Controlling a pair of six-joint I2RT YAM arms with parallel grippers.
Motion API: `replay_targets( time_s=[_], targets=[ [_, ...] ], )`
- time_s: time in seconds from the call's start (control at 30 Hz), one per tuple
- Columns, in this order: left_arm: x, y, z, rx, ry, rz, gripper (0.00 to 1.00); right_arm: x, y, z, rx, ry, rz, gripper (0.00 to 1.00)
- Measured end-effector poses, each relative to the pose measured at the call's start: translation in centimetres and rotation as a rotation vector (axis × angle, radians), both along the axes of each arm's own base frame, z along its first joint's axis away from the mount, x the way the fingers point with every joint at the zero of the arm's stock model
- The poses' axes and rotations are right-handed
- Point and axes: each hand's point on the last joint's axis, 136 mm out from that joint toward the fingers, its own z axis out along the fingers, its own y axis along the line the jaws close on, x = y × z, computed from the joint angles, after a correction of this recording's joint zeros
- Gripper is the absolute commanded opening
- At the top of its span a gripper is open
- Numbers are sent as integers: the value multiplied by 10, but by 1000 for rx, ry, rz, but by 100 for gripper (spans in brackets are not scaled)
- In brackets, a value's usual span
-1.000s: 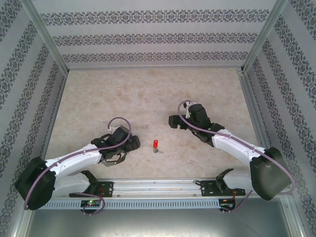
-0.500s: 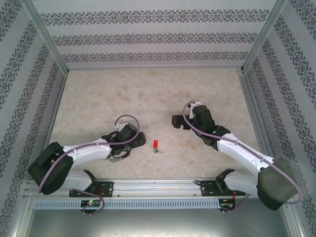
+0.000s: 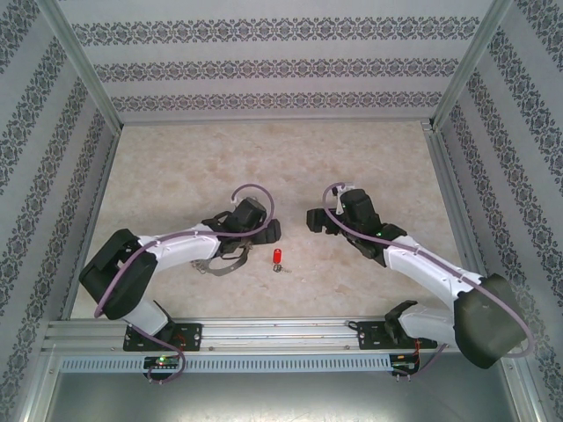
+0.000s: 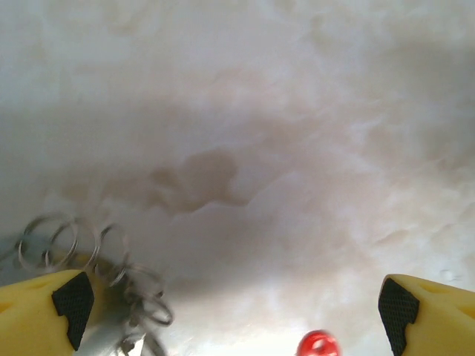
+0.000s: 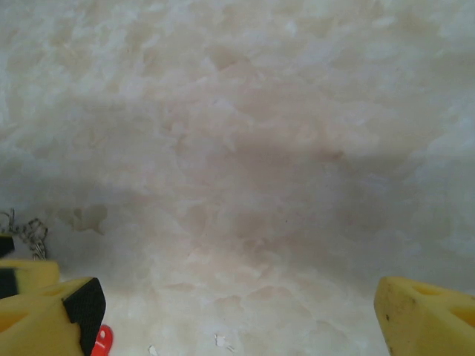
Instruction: Put the keys on the keyring
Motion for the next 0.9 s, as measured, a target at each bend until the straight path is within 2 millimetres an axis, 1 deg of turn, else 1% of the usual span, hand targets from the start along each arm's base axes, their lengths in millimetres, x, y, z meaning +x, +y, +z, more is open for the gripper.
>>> replay_targets(
  time_s=[0.07,0.13,0.23,0.3,0.37,0.43,0.5,0.57,0.6,0.67,0.77,0.83,0.9],
  targets=[
    [6,1,16,-2,-38,-12,100,-5,8,-9,-1,32,30,85],
    [10,11,30,0,-69,-4,100,-12,21,-21,-7,70,79,81],
    [16,32,51,-13,-112,32,100,-28,50,-39,-24,131,181,74],
    [13,47,58,-27,-129,51,100,-38,74,-47,-35,156,257,70],
    [3,57,59,-36,-127,52,100,-47,96,-50,-33,164,319,65],
    [-12,63,53,-41,-110,36,100,-54,117,-48,-23,160,374,59],
    [-27,69,45,-39,-84,23,100,-59,137,-45,-8,152,420,49],
    [-35,76,40,-34,-69,27,100,-61,153,-45,4,150,454,43],
    [-37,80,38,-31,-66,34,100,-63,160,-47,10,154,471,38],
    [-39,88,37,-32,-69,56,100,-64,171,-51,16,166,493,31],
    [-34,108,35,-35,-71,126,100,-67,183,-60,16,193,518,20],
    [-30,121,34,-42,-69,180,100,-68,190,-62,23,205,532,17],
    [-27,131,34,-52,-67,219,100,-68,193,-62,35,215,537,14]
  ],
)
